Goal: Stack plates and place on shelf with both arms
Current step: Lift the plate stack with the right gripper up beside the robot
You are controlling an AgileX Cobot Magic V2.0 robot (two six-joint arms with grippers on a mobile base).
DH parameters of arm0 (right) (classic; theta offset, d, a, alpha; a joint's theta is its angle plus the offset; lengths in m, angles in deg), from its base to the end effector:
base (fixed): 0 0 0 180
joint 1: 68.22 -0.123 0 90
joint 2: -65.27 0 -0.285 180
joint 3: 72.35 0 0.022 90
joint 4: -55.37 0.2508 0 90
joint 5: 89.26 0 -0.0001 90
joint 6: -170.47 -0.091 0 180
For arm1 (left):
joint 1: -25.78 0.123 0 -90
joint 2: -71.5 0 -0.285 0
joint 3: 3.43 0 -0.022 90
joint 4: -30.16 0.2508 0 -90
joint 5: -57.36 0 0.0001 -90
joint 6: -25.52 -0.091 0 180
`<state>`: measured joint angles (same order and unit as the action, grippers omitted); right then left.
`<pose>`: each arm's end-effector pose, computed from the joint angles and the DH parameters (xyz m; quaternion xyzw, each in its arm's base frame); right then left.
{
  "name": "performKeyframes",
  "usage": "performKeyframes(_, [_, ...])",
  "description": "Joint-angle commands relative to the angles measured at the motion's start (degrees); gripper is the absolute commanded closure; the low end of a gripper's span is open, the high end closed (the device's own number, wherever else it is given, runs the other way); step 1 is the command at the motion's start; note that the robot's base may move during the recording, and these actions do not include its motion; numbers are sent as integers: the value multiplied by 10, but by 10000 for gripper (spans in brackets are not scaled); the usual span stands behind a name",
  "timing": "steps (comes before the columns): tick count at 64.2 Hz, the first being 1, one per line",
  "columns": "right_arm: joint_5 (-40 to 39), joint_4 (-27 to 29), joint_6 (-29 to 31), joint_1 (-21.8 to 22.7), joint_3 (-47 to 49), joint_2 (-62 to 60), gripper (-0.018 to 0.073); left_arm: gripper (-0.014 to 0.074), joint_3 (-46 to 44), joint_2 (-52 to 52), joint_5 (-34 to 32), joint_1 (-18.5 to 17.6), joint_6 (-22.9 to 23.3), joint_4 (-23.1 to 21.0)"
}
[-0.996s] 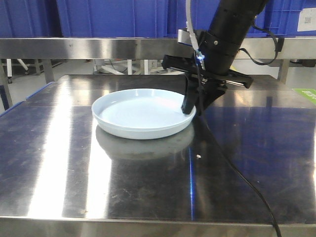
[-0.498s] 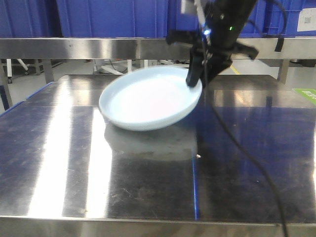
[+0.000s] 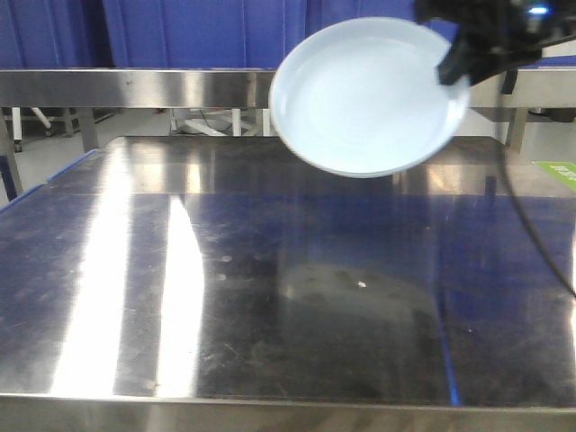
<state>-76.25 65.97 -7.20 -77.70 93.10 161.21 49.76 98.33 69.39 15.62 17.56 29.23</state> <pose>0.3427 0.0611 0.2893 -0.0212 0.8796 0.0902 0.4666 0.0785 -0.0144 0.3134 0.1088 0.7114 -0.0201 0.6941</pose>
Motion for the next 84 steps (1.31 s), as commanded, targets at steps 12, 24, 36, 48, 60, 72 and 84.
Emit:
performKeyframes(12, [-217,1,78,43,-162,-172,503,513,-22,4,-50,0,2,-1])
performKeyframes(24, [-258,1,78,56,-257,-268,503,513,-22,4,-50,0,2,-1])
performKeyframes(36, [-258,15,77,57,-332,-365,503,513,-22,4,-50,0,2,-1])
performKeyframes(48, [-258,42,77,57,-402,-463,503,513,-22,4,-50,0,2,-1])
performKeyframes(60, [-257,42,77,56,-442,-539,503,513,-22,4,-50,0,2,-1])
performKeyframes(72, [-256,42,77,56,-459,-589,503,513,-22,4,-50,0,2,-1])
performKeyframes(84, [-253,42,77,56,-460,-603,503,513,-22,4,-50,0,2,-1])
